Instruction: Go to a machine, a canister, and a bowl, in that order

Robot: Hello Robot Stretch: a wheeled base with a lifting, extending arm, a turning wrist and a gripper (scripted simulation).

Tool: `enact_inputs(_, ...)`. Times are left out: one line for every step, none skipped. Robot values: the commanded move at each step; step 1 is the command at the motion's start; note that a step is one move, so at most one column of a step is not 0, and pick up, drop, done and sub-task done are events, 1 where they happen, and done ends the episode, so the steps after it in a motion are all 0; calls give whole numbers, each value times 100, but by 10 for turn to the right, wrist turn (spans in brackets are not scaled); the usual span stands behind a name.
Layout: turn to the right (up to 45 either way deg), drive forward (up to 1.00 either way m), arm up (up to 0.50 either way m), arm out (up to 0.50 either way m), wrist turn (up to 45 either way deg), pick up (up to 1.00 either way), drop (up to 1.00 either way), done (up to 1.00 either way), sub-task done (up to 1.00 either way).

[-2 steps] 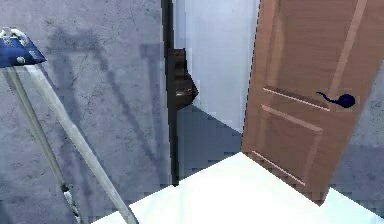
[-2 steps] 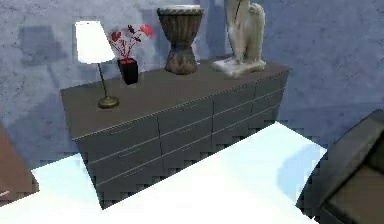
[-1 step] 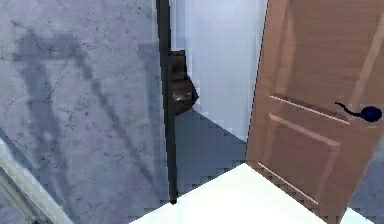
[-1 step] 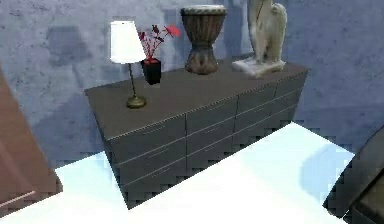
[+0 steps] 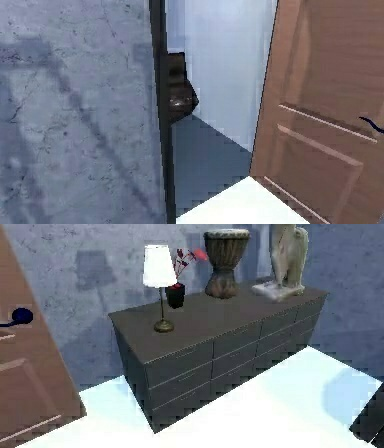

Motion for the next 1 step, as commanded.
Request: enact_inputs(450, 0, 0, 0, 0, 0, 0, 0, 0)
